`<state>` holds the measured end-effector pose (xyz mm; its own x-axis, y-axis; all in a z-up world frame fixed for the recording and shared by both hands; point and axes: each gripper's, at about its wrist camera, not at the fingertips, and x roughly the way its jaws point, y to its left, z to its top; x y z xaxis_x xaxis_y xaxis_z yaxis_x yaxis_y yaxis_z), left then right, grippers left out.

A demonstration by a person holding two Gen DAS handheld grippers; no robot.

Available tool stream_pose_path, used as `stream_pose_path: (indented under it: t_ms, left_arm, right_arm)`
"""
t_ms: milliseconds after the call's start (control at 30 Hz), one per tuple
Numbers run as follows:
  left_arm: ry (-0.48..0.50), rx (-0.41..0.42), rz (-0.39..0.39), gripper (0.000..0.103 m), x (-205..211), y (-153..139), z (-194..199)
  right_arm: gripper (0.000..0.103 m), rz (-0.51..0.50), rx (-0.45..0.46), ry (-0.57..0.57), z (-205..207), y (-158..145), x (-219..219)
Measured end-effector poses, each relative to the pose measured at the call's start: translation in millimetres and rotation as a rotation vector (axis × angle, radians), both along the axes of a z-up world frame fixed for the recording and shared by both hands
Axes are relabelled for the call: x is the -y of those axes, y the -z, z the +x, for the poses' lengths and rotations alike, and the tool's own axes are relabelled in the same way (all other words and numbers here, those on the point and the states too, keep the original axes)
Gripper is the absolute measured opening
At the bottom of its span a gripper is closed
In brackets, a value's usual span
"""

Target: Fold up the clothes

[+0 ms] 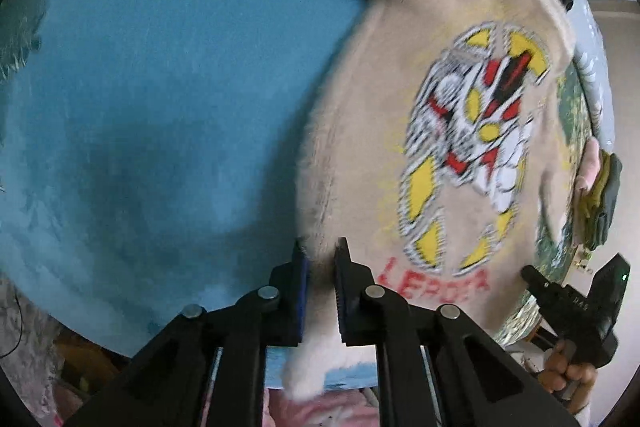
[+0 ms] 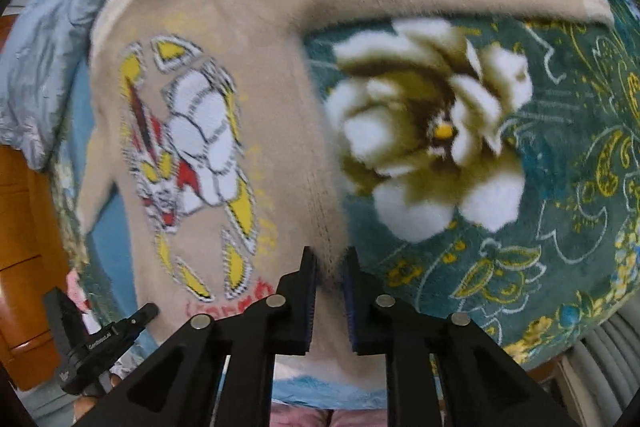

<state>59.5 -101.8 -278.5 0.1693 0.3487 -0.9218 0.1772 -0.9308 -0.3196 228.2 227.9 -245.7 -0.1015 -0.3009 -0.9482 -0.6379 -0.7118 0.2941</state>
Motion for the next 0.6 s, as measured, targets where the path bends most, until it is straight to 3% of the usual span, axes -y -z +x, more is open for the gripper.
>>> stream_pose_path:
  t_ms: [67,167,267,367,467,600]
  left_arm:
    - [-0.017,-0.017,-0.006,0.016,-0.9,-13.6,-7.3]
    - [-0.065,-0.102,-0.024,0.016,1.3,-47.0,-26.8]
    - [-0.166,-0.213,-0.047,0.022,12.1,-82.4,-41.8]
    - [-0.264,-0.315,-0.078,0.036,18.8,-112.1,-38.5]
    - [-0.302,-0.365,-0.126,0.038,29.6,-134.9,-46.0]
    - [-0.346,-0.37,-0.166,0.039,52.6,-163.7,-36.0]
  right_arm:
    - [0.017,0.02,-0.048,0.034,4.3,-11.2,-22.1]
    - [0.028,0.072,-0.121,0.144,6.6,-32.3,-70.8]
    - [0.038,0.105,-0.196,0.377,28.2,-41.3,-132.2]
    - [0.06,0.115,-0.262,0.661,56.6,-38.6,-188.9]
    - [0.062,0.102,-0.284,0.843,75.3,-24.2,-225.2]
    - [0.062,0.068,-0.255,0.885,70.3,1.5,-254.3]
